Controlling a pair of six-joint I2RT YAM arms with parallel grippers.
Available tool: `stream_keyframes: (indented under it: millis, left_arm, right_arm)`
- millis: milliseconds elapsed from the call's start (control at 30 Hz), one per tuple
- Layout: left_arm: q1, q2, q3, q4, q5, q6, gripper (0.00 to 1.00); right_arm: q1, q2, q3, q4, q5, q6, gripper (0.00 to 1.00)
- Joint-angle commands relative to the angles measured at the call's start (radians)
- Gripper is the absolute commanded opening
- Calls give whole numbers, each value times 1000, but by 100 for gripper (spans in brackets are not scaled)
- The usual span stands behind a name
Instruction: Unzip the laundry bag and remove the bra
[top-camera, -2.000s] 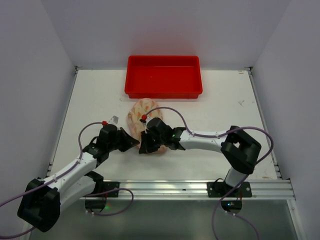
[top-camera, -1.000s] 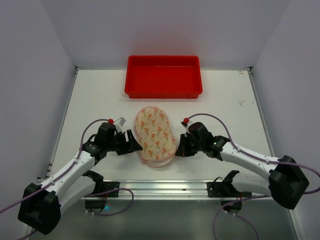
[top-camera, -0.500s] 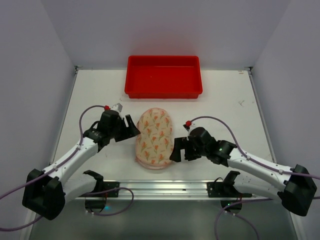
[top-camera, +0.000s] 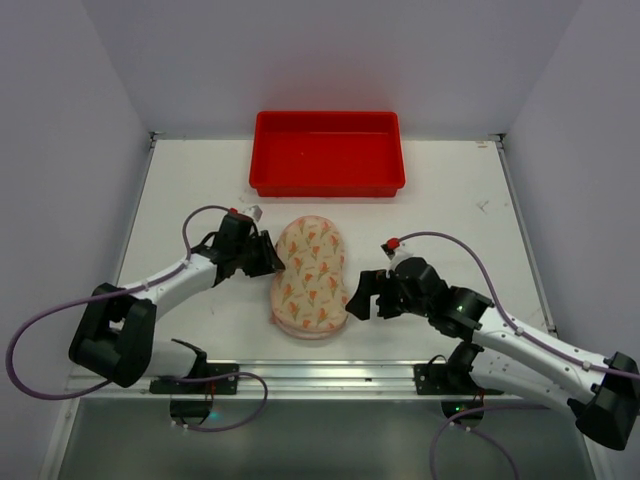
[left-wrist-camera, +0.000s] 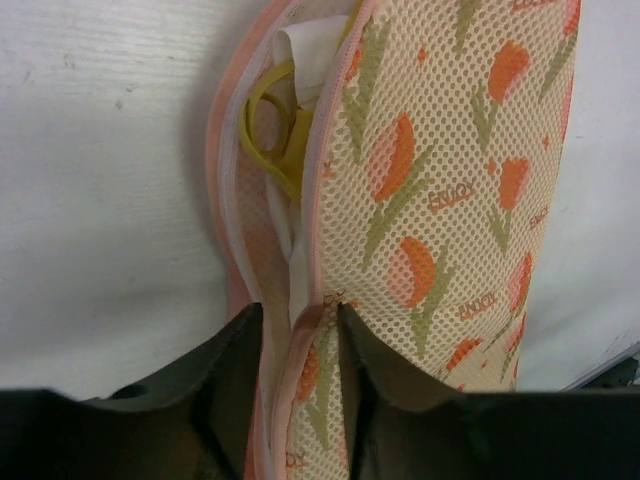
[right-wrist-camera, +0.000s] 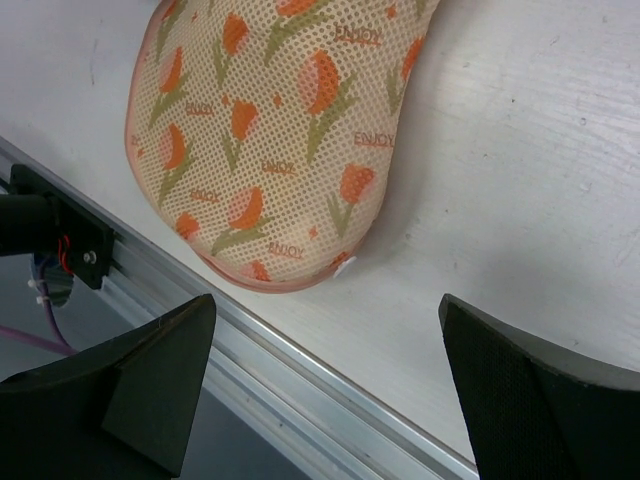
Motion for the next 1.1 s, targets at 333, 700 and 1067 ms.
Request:
stream_keyframes:
  millis: [333,700,1067]
  left_arm:
    - [-67,-49,65,63,64,5,0]
    - [-235,38,356,24,61,-61,7]
    - [-556,513,867,100,23,-120,53]
  right_arm:
    - [2,-59,-13,15,68,9,94]
    - [2,-243,27,-133,236,32,94]
    - [2,-573,99,-366,492,46,99]
